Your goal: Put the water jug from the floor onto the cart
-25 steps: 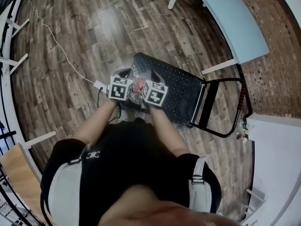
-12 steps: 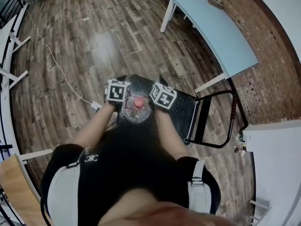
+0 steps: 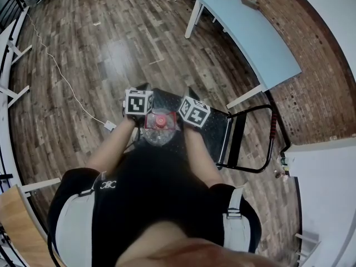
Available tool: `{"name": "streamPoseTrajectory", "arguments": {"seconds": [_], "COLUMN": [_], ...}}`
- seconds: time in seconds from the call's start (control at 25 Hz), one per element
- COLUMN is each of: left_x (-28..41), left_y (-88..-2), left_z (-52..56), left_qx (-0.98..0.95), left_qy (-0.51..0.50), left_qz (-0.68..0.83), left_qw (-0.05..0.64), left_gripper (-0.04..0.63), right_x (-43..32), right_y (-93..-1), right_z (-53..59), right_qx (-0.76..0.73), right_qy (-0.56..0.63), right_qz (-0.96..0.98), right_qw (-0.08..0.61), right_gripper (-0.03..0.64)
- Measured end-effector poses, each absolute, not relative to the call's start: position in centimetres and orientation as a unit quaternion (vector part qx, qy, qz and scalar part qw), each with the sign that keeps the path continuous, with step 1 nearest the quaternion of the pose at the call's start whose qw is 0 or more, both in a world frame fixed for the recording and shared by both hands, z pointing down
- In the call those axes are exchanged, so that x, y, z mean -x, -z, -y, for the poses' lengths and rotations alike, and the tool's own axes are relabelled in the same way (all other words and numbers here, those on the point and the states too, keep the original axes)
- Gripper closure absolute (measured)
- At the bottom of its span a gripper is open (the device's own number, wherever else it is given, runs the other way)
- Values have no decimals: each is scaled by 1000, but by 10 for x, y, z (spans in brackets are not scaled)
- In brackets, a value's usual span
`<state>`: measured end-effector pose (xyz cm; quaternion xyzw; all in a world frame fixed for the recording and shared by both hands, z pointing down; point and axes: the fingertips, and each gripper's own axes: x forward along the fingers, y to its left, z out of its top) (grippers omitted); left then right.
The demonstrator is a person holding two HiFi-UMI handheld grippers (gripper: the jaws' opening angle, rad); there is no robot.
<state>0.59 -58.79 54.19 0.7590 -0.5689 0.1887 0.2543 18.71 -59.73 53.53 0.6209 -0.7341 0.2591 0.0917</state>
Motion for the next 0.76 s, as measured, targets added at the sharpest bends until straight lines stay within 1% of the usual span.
{"name": "streamPoseTrajectory", "arguments": {"seconds": [0.76], "left_x": [-6], "left_y": [-553], "left_z": [576], "left_qx": [-759], "left_qy": [-192], "left_qz": [560], "left_qw": [272], "left_gripper": [595], "right_x": [-173], "right_y": [-540], "right_z": [589], "right_qx": [-607], "right_qy": [-273], "right_qz": [740], "right_qw": [97], "right_gripper": [604]}}
